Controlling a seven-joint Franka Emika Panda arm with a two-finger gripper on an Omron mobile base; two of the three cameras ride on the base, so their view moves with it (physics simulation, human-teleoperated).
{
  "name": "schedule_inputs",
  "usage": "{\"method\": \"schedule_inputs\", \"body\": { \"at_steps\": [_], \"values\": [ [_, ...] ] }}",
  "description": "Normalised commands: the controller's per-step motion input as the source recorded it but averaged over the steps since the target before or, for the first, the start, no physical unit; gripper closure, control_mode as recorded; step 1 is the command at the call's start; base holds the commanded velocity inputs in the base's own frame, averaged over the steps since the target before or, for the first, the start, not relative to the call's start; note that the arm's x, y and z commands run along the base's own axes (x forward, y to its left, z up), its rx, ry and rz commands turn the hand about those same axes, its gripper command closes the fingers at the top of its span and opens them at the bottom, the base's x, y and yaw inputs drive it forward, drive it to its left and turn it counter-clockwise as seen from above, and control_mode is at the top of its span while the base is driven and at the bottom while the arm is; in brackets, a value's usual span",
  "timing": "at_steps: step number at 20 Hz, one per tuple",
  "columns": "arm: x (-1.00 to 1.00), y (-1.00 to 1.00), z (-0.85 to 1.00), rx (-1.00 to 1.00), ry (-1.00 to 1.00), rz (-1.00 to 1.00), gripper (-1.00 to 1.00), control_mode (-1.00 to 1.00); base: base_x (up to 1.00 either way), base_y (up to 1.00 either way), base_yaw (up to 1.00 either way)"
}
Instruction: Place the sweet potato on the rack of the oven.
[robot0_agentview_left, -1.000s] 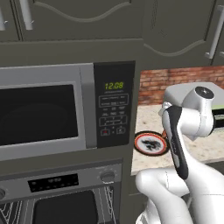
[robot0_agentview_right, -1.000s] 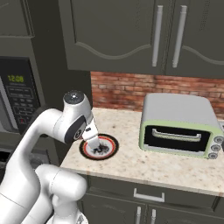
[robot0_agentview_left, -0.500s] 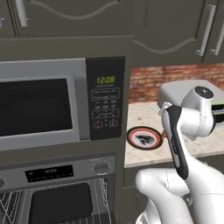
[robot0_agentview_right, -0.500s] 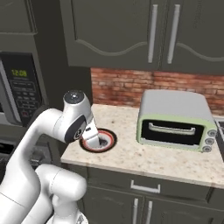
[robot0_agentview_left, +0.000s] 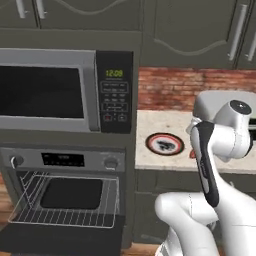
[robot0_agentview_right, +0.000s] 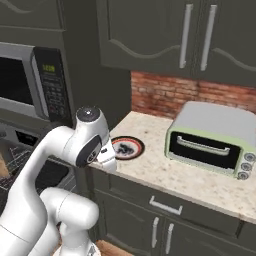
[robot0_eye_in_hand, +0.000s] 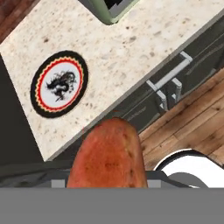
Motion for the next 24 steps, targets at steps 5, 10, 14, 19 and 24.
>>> {"method": "schedule_inputs", "body": {
  "at_steps": [5,10,14,19,24],
  "values": [
    [0.00,0.00,0.00,0.00,0.00,0.00,1.00,1.00,-0.36,-0.11,0.58],
    [0.00,0.00,0.00,0.00,0.00,0.00,1.00,1.00,-0.17,0.04,0.62],
    [0.00,0.00,0.00,0.00,0.00,0.00,1.00,1.00,-0.01,0.23,0.66],
    [0.00,0.00,0.00,0.00,0.00,0.00,1.00,1.00,0.02,0.27,0.35],
    [0.00,0.00,0.00,0.00,0.00,0.00,1.00,1.00,0.17,0.79,0.00]
  ]
}}
